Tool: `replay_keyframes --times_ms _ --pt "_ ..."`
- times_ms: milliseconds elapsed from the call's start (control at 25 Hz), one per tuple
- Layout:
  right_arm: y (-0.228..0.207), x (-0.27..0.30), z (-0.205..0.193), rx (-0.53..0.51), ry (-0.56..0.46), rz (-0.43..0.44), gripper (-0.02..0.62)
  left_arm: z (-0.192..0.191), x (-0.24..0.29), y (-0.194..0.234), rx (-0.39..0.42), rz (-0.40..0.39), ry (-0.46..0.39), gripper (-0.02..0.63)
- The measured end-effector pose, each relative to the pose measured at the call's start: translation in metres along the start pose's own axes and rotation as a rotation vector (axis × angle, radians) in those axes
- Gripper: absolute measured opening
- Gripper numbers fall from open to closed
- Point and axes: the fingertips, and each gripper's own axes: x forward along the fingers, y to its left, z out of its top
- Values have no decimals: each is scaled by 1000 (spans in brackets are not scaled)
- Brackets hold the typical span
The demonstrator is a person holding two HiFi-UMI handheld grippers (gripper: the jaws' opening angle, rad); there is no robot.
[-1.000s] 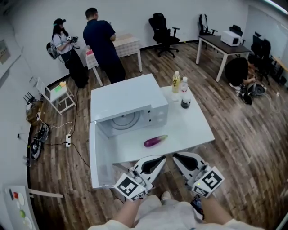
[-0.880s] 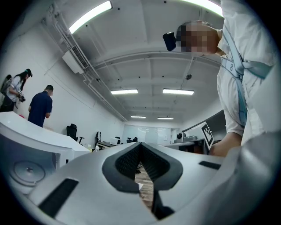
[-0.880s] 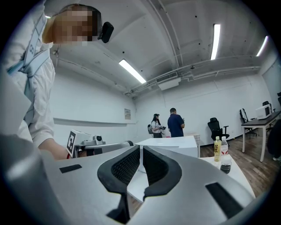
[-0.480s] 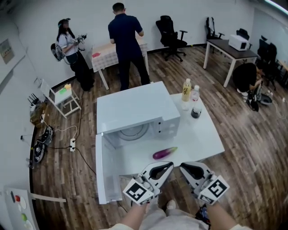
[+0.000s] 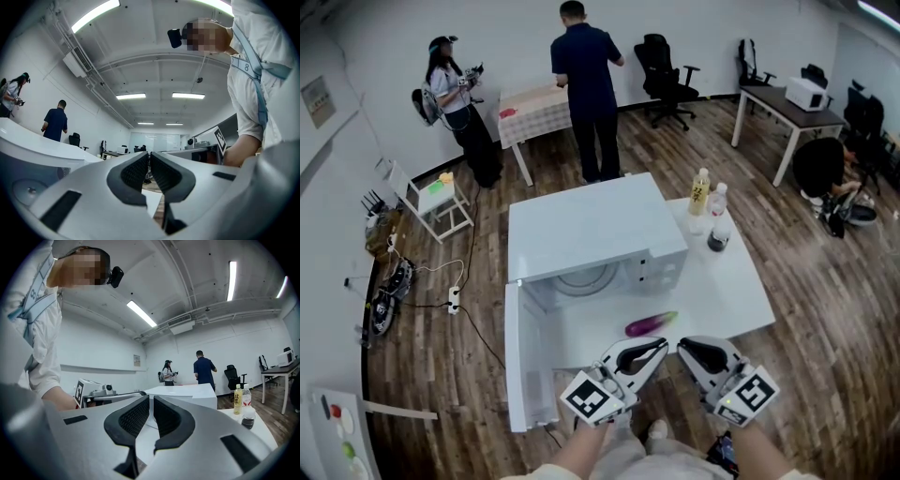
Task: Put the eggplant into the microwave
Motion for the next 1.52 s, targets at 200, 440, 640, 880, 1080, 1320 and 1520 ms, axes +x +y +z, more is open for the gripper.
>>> replay_keyframes --times_ms 200,440,640,880,1080,1320,1520 --pt "-6 2 -7 2 0 -6 35 -6 -1 8 -1 1 3 70" --pt "-16 4 -18 23 21 -31 35 -30 -7 21 11 4 58 130" --pt "-22 9 -27 31 34 -35 35 -52 -12 38 -6 19 105 179" --pt "-25 21 -35 38 48 -31 35 -68 -9 52 5 -15 146 219" --pt "-30 29 -39 41 61 -35 35 -85 -4 63 29 -45 193 239" --pt "-41 36 -47 42 56 -56 35 -118 -4 87 39 -47 258 249" --pt "-48 41 -59 47 88 -74 35 -143 -1 105 47 -53 295 250"
